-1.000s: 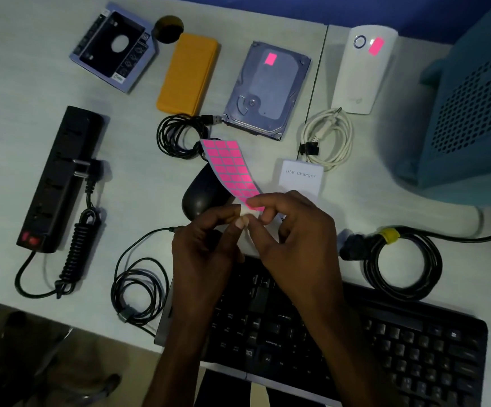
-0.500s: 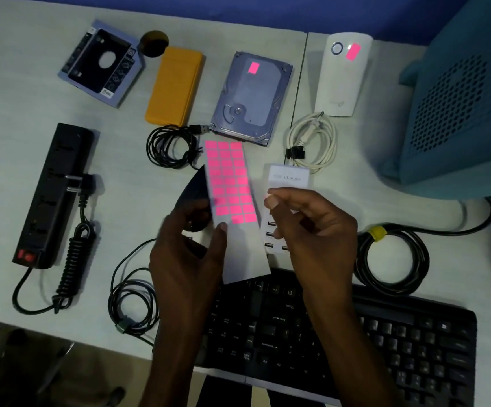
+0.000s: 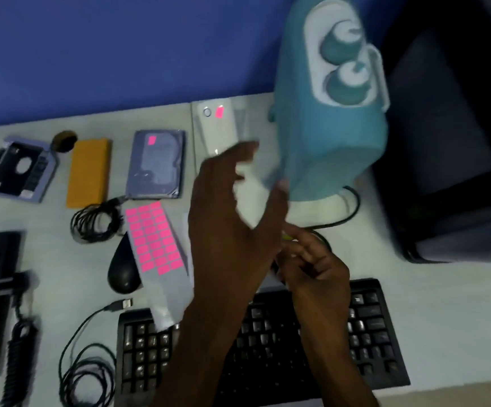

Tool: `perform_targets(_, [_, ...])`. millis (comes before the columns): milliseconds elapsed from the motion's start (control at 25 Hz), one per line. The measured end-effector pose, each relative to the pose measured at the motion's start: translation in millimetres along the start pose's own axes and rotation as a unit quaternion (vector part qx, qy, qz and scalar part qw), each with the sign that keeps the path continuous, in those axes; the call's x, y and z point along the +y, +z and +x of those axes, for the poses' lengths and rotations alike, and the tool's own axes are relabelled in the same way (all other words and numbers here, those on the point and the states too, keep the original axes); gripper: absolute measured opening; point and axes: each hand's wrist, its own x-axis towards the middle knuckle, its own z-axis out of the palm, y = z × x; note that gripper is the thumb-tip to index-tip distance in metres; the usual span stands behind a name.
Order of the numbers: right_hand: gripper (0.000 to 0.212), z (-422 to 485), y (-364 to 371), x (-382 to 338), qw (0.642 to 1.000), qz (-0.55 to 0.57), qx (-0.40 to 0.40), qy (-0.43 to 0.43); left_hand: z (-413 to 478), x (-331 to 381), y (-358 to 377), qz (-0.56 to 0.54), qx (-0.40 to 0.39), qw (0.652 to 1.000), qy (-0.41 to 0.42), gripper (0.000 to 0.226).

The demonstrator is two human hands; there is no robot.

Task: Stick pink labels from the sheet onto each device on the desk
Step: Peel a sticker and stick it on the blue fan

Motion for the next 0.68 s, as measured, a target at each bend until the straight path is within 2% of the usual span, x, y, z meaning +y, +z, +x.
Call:
perform_targets(80, [0.017, -7, -15, -5, 0.999, 0.009, 0.031, 0.005, 26, 39, 27, 0.045, 0.015, 0.996, 0.082, 0.067])
perform_targets(160, [0.009, -13, -27, -9, 0.998, 0.024, 0.056, 0.001, 55, 70, 57, 0.089, 0.009, 0.989, 0.119, 0.092])
perform_targets(280, [0.006, -19, -40, -10, 0.994, 0.064, 0.086, 0.009, 84, 84, 96, 0.166, -0.054, 0.982, 0.076, 0.118])
perform_targets(360, [0.006, -20, -44, -10, 0.991, 0.083, 0.103, 0.013, 91, 73, 108, 0.157, -0.093, 0.983, 0.02, 0.128])
perform_targets(440, [0.005, -20, -45, -9, 0.989, 0.088, 0.116, 0.012, 98, 52, 108, 0.087, -0.11, 0.989, -0.048, 0.131])
perform_targets(520, [0.004, -18, -45, -9, 0.987, 0.101, 0.127, 0.017, 103, 37, 99, 0.011, -0.104, 0.991, -0.079, 0.131])
perform_targets(680, [0.007, -11, -47, -15, 0.983, 0.123, 0.136, 0.025, 112, 19, 65, -0.089, -0.091, 0.983, -0.129, 0.101])
